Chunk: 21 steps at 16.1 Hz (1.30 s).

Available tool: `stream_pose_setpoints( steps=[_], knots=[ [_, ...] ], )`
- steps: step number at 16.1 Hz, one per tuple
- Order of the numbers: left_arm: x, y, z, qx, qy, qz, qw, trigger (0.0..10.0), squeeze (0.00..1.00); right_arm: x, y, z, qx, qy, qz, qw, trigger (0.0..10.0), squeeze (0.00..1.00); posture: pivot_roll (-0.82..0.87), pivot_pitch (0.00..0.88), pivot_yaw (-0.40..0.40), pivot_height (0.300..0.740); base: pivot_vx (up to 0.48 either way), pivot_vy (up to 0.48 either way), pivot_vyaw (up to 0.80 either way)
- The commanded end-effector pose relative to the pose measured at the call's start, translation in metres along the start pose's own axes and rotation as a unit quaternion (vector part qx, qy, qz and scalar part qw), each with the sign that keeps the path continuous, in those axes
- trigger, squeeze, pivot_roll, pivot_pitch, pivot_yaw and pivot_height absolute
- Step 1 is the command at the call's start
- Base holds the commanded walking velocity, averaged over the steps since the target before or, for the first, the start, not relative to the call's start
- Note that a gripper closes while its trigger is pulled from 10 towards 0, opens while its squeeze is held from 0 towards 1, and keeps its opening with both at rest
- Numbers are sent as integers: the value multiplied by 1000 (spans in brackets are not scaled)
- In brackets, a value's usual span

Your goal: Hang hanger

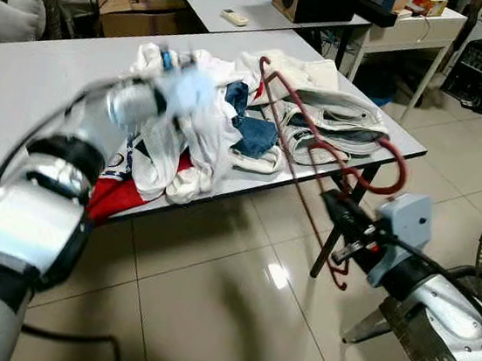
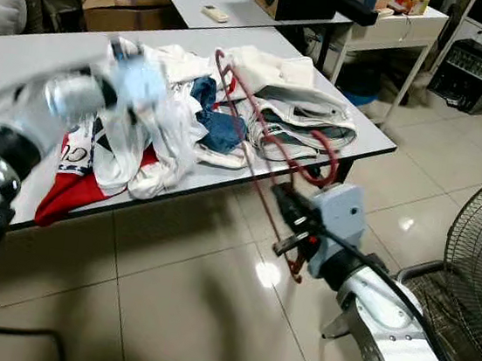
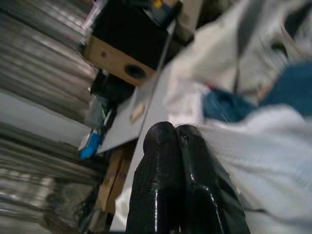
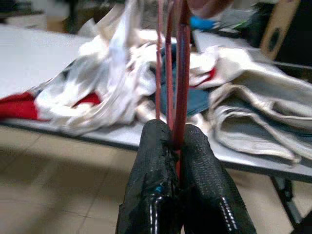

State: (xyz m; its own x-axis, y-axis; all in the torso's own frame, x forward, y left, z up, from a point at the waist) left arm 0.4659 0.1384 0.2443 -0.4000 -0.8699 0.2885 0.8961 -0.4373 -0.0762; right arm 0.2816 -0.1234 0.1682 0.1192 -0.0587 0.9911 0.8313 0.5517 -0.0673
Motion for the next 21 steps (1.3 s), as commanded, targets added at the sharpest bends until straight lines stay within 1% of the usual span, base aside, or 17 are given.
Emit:
stream_pose_setpoints(
  steps=[1,2,4,5,7,9,10,11,12,13,14,16,17,18,20,21],
  knots=[
    [6,0,16,14,-19,-13,1000,0,0,-4,-1,7,21,-1,15,1000,10000,0,-182,0,50,740,0,0,0],
    [11,0,24,20,-27,-25,999,0,0,-6,-1,8,29,-8,28,999,10000,0,-179,0,49,740,0,0,0],
    [13,0,28,23,-34,-31,999,0,0,-10,-2,7,33,-12,40,999,10000,0,-178,0,49,740,0,0,0],
    [15,0,32,29,-47,-35,998,0,0,-16,-4,6,42,-13,62,997,10000,0,-177,0,49,740,0,0,0],
    [19,0,32,23,-53,-46,997,0,0,-29,-8,9,71,-22,110,991,10000,0,-175,0,47,740,0,0,0],
    [22,0,32,18,-54,-52,997,275,0,-31,-8,12,84,-22,117,989,10000,0,-174,0,46,740,0,0,0],
    [25,1,31,14,-48,-57,997,392,0,-33,-8,15,98,-19,125,987,10000,0,-173,0,43,740,0,0,0],
    [30,2,30,9,-40,-66,997,196,0,-38,-5,13,99,-21,143,984,10000,0,-175,0,44,740,0,0,0],
    [35,3,30,5,-39,-75,996,157,0,-46,0,8,89,-21,163,982,10000,0,-173,0,44,740,0,0,0],
    [37,3,30,3,-38,-79,996,118,0,-50,2,5,85,-22,171,981,10000,0,-173,0,45,740,0,0,0],
    [39,3,29,-2,-32,-84,996,78,0,-55,8,0,78,-15,184,980,10000,0,-171,0,44,740,0,0,0],
    [40,2,31,-5,-23,-87,996,0,0,-58,19,-8,64,-8,189,980,10000,0,-170,0,44,740,0,0,0],
    [41,1,32,-7,-16,-88,996,0,0,-57,30,-15,47,0,188,981,10000,0,-161,0,35,740,0,0,0],
    [40,0,32,-10,-11,-88,996,0,0,-56,36,-20,34,4,185,982,10000,0,-159,0,33,740,0,0,0],
    [37,-1,31,-13,-1,-83,996,0,0,-52,44,-25,20,13,177,984,10000,0,-153,0,25,740,0,0,0],
    [35,-3,31,-13,-1,-79,997,39,0,-48,48,-25,19,18,168,985,10000,0,-151,0,24,740,0,0,0]
  ],
)
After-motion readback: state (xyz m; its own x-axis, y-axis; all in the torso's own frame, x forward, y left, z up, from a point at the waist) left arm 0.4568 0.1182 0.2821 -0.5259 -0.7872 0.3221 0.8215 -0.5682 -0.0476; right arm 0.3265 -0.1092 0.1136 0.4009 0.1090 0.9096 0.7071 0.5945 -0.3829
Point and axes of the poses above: a point about 5 cm out from each wrist's last joint towards the gripper, its own y axis pointing out of the wrist towards the gripper, its own x axis along the axis of the wrist's last joint, z = x × y, the point moved 6 cm from there along y, pointing out of the wrist towards the gripper, and after that the axes turned 14 degrees about y, right-handed, at the moved point
